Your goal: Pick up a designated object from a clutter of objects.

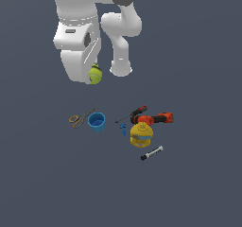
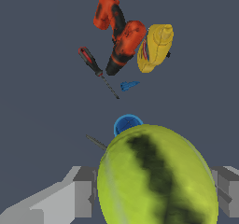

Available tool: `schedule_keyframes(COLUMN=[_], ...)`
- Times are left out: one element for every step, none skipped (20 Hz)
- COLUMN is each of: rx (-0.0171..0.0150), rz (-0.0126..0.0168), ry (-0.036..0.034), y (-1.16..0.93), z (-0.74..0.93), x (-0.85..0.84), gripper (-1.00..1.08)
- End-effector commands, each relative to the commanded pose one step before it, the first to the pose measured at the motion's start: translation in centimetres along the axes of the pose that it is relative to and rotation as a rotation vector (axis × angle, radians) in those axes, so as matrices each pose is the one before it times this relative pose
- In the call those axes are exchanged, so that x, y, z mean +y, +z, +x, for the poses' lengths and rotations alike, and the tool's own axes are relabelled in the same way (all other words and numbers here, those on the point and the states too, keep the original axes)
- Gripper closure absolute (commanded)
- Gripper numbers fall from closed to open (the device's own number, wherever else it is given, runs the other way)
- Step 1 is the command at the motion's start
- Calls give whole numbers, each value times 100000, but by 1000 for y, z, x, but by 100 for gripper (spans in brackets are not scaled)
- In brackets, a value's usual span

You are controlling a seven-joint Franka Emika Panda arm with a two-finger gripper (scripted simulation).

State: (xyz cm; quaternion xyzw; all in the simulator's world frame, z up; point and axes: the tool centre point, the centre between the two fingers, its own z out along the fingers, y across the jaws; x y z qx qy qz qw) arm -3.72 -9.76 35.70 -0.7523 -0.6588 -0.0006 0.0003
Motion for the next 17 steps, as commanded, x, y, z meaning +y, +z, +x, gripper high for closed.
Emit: schedule_keyframes(rx=[3,0,0,-52,0,0,0,-38,0,0,0,0,0,-40,0,0,0], rz=[2,0,0,15,0,0,0,9,0,0,0,0,0,8,0,0,0], ry=[5,0,0,43,0,0,0,29,0,0,0,0,0,27,0,0,0], y=[-2065,-681,-629,-572,-527,-475,-423,-369,-320,-268,-216,-164,-112,-57,-8,40,24], z=[-216,-77,-72,-69,-62,-56,-50,-44,-39,-33,-28,-22,-17,-7,-5,0,1], x=[-481,-136,-122,-105,-99,-88,-77,-63,-54,-41,-28,-15,-1,15,26,36,15], gripper=[108,108,108,108,108,108,108,108,108,108,108,108,108,108,108,108,108])
